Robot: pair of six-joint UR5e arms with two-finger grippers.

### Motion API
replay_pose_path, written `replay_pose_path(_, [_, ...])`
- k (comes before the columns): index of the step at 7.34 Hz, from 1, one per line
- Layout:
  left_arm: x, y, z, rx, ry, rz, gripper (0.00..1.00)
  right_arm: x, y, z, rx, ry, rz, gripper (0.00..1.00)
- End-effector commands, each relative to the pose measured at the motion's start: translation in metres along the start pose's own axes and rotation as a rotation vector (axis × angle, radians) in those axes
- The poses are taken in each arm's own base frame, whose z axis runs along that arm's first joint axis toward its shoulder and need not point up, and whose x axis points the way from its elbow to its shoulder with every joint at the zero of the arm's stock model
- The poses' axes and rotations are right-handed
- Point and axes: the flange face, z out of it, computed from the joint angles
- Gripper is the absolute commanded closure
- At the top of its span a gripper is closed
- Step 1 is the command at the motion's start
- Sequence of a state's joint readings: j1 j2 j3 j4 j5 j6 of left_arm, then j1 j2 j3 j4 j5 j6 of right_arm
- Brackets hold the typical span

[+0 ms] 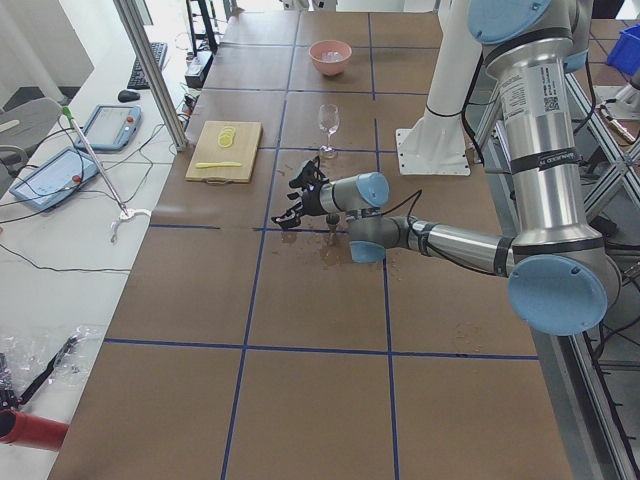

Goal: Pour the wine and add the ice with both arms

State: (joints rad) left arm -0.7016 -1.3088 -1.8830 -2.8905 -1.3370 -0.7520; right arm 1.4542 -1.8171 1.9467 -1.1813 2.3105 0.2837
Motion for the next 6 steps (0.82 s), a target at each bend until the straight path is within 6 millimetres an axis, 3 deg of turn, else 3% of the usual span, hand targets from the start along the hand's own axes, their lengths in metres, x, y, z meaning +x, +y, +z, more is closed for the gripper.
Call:
replay_pose_path(1, [0.046, 0.055, -0.008, 0.063, -0.042, -0.018, 0.00, 0.000, 0.000, 0.000, 0.000, 0.000, 0.000, 0.00])
replay_pose_path(2, [0.072, 0.077, -0.013, 0.098, -0.058, -0.014, 0.00, 0.001, 0.001, 0.000, 0.000, 0.001, 0.002, 0.00])
replay_pose_path(3, [0.084, 0.093, -0.016, 0.102, -0.058, -0.030, 0.00, 0.001, 0.001, 0.000, 0.000, 0.001, 0.002, 0.00])
replay_pose_path(6, [0.100, 0.145, -0.020, 0.124, -0.090, -0.036, 0.00, 0.002, 0.002, 0.001, -0.005, 0.000, 0.005, 0.00])
